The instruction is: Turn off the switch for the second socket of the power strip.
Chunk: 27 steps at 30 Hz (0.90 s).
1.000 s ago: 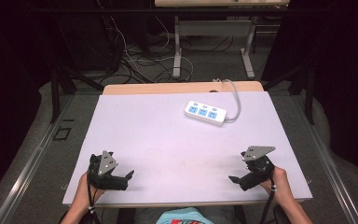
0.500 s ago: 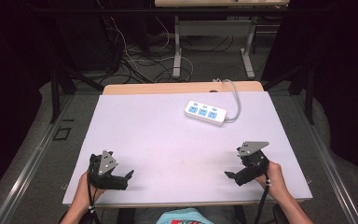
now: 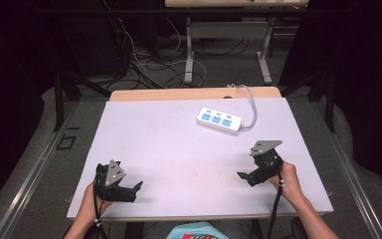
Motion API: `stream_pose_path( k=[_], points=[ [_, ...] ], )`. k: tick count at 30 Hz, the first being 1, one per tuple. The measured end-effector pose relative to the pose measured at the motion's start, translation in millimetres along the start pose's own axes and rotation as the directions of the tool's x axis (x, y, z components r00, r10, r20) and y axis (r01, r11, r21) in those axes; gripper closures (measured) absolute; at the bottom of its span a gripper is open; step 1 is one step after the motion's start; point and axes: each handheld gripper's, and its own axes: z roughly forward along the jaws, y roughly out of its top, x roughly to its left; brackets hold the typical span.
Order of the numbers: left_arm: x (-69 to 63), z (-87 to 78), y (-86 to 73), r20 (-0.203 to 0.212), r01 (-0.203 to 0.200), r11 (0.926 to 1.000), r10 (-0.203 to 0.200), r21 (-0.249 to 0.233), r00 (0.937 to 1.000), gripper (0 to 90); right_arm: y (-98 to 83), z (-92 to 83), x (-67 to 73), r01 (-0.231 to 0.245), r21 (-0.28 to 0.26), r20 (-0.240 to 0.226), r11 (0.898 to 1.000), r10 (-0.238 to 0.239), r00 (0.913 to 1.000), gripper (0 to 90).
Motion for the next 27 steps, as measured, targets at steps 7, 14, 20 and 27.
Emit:
stream_pose_path(
  k=[7, 14, 20, 27],
  points=[
    [-0.5, -0.2, -0.1, 0.003, -0.001, 1.0000, 0.001, -0.004, 1.0000, 0.4, 6.2, 9.1, -9.4, 0.002, 0.002, 0.007, 1.000, -0.002, 1.0000, 1.0],
    [-0.2, 0.4, 0.4, 0.002, -0.008, 1.0000, 0.008, 0.002, 1.0000, 0.4, 11.2, 18.5, -14.1, -0.005, 0.005, -0.004, 1.000, 0.005, 1.0000, 0.8],
    [0.4, 0.8, 0.4, 0.004, -0.009, 0.9999, 0.009, 0.005, 0.9999, 0.4, 15.0, 21.2, -17.6, -0.007, 0.008, -0.015, 1.000, 0.007, 0.9999, 0.4],
    [0.8, 1.6, 0.9, 0.011, -0.012, 0.9999, 0.012, 0.005, 0.9999, 0.4, 20.4, 26.7, -23.5, -0.022, 0.012, -0.017, 1.000, 0.023, 0.9996, 0.0]
  ],
)
